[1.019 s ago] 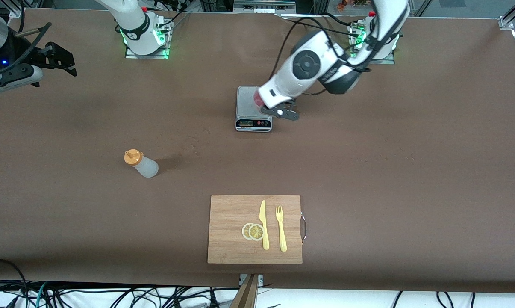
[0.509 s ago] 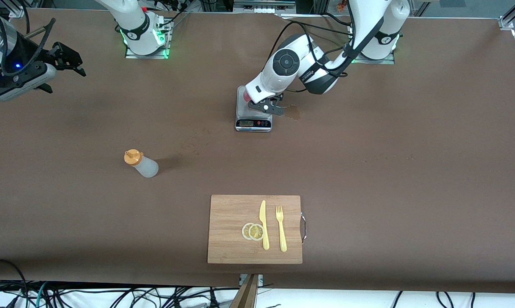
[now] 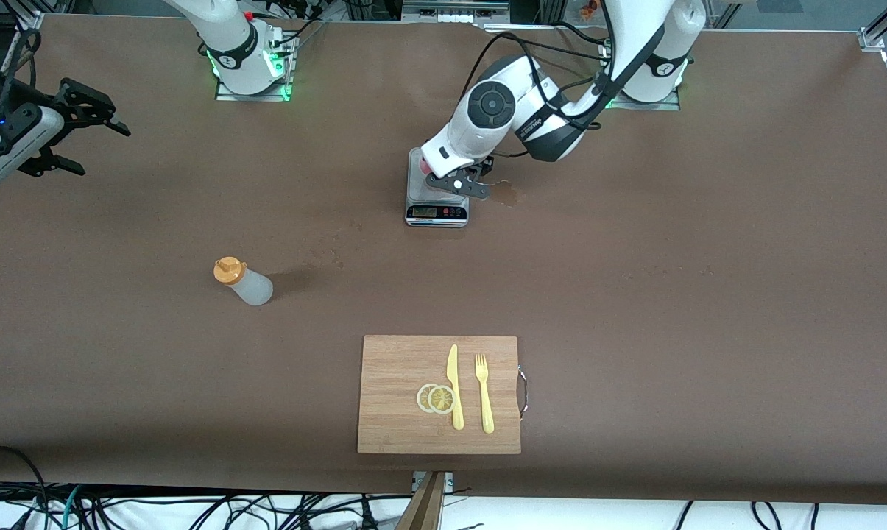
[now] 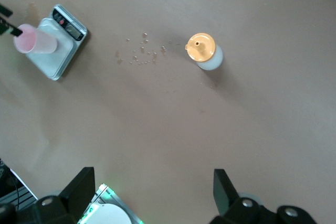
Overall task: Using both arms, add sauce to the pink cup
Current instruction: 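Carry the pink cup with the left gripper onto the scale, then release the cup and raise the left gripper while the right gripper reaches the bottle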
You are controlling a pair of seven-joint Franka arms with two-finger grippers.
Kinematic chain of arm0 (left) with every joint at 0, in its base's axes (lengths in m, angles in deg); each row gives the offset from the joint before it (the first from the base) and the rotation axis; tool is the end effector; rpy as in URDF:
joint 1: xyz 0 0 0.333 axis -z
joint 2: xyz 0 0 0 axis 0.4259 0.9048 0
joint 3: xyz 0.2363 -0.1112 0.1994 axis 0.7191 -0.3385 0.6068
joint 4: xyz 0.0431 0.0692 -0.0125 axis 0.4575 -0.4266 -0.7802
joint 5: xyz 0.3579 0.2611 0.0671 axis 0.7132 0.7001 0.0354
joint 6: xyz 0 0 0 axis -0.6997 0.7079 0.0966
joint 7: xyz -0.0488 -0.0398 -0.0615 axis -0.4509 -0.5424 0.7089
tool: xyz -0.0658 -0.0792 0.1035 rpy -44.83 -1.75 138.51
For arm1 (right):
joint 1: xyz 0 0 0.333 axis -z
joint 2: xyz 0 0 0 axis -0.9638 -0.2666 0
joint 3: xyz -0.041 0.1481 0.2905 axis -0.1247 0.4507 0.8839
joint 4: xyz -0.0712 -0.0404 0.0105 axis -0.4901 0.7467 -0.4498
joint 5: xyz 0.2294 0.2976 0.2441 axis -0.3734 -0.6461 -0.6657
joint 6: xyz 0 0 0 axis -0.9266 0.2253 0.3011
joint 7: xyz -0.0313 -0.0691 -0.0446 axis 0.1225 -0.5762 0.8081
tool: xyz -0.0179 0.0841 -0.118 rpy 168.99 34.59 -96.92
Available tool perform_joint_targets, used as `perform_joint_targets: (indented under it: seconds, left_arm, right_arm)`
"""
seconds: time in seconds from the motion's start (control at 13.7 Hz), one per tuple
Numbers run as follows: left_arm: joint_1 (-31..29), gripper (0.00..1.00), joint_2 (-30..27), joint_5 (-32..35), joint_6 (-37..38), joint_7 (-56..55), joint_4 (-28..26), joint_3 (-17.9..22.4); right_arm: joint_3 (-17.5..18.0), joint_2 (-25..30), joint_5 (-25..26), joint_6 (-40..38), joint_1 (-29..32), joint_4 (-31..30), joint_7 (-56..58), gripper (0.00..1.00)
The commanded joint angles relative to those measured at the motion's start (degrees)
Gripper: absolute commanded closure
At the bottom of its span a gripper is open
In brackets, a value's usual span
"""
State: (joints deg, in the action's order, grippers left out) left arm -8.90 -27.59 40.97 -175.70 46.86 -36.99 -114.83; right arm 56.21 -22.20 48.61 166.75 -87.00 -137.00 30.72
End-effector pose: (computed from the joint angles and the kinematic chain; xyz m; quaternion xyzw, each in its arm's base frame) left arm 0.4102 -0.5238 0.2432 0.9843 -0.0773 -0.1245 0.0983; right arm 0.5631 -0.0278 0.5343 -0.9299 -0.3383 0.0181 0.1436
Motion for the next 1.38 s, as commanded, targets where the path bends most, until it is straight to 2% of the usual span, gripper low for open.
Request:
perform_joint_targets:
  seconds: [0.0,0.29,0.51,0.58,0.8,0.95,1.02,1.16,1.31]
  left_arm:
    - [-1.4,0.0,-6.7,0.3,10.3,-0.9,3.0,-0.3]
    - [-7.0,0.0,-7.9,1.2,29.7,1.3,16.6,0.2]
    - [-14.3,0.0,-8.1,1.6,36.3,8.6,22.2,0.6]
    - [-15.1,0.0,-9.7,2.3,36.5,12.5,22.1,2.3]
    - [-14.6,0.0,-16.6,2.8,36.7,22.9,19.5,13.3]
    - [-11.0,0.0,-21.4,2.5,36.5,23.7,16.5,24.7]
    - [-10.5,0.0,-23.3,2.0,36.1,23.8,15.2,28.0]
    - [-10.3,0.0,-25.4,3.0,36.1,27.7,14.8,31.1]
    - [-11.2,0.0,-24.9,3.3,37.0,33.2,15.4,33.2]
  right_arm:
    - [-3.6,2.5,-6.0,3.8,1.1,-7.0,11.6,0.0]
    - [-6.4,1.3,-17.0,10.5,1.4,-15.5,30.4,0.0]
    - [-6.5,-3.0,-23.9,11.4,2.3,-16.2,43.9,0.0]
    - [-6.8,-5.2,-26.3,11.2,3.1,-16.1,48.6,0.0]
    - [-8.0,-13.8,-34.9,10.5,5.3,-15.5,64.4,0.0]
    - [-8.0,-20.1,-40.5,8.4,7.7,-14.4,73.4,0.0]
    - [-8.0,-23.3,-42.7,6.8,8.6,-12.6,76.6,0.0]
    - [-8.0,-31.6,-46.0,2.5,10.4,-5.5,80.4,0.0]
    - [-7.6,-39.5,-51.3,-2.6,11.5,0.2,85.3,0.0]
